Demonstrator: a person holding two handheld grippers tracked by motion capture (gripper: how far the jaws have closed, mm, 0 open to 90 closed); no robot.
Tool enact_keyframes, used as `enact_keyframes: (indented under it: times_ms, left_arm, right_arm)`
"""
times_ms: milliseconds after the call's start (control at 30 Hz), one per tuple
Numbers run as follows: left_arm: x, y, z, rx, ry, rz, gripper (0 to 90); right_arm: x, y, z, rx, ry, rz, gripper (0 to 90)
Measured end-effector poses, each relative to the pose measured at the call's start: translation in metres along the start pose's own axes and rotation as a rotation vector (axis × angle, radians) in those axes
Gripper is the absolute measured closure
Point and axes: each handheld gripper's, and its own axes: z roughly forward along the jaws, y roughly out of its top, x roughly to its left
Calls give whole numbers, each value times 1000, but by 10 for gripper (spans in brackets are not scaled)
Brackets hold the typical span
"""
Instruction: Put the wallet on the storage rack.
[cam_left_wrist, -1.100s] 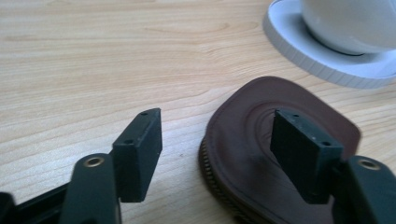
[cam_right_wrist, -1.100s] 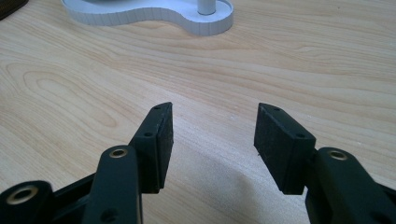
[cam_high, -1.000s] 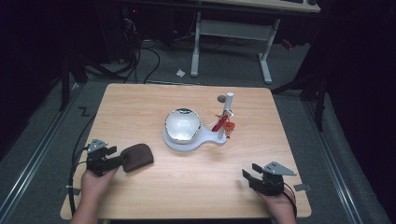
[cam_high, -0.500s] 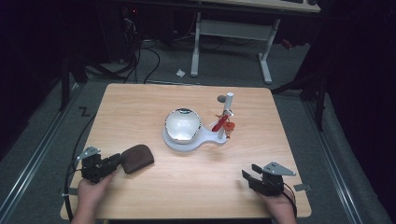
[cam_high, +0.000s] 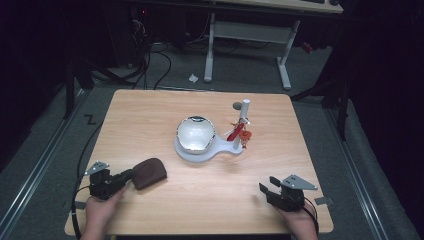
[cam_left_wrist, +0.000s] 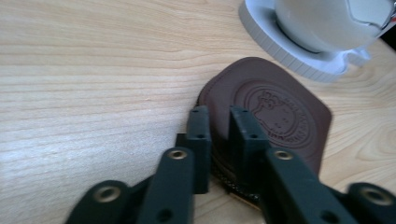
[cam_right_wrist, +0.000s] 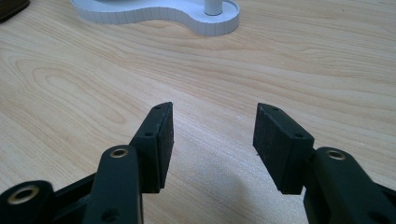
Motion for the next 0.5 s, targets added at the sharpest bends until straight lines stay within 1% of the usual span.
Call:
enact_keyframes:
  times_ms: [33, 67, 100, 200, 267, 300, 333, 367, 500]
  left_arm:
    - [-2, 0, 0, 0, 1, 19, 830]
    - [-2, 0, 0, 2, 1, 26, 854]
    - [-3, 0, 0, 2, 6, 34, 857]
    - [-6, 2, -2, -5, 3, 46, 866]
    - [-9, 4, -4, -25, 8, 75, 868]
    - [-11, 4, -5, -31, 10, 80, 869]
    - [-13, 5, -7, -50, 9, 92, 870]
    - [-13, 5, -7, -50, 9, 92, 870]
    - [-21, 9, -13, -95, -1, 118, 870]
  right_arm:
    - [0, 0, 0, 1, 0, -3, 483]
    - [0, 0, 1, 3, 1, -1, 483]
    - [0, 0, 1, 4, 2, 1, 483]
    - [0, 0, 2, 8, 3, -2, 484]
    - [0, 0, 2, 7, 2, -3, 484]
    - [-1, 0, 2, 5, 2, -2, 485]
    - [-1, -1, 2, 6, 2, 2, 485]
    - [-2, -1, 2, 7, 1, 3, 485]
    - [-2, -1, 2, 8, 0, 7, 485]
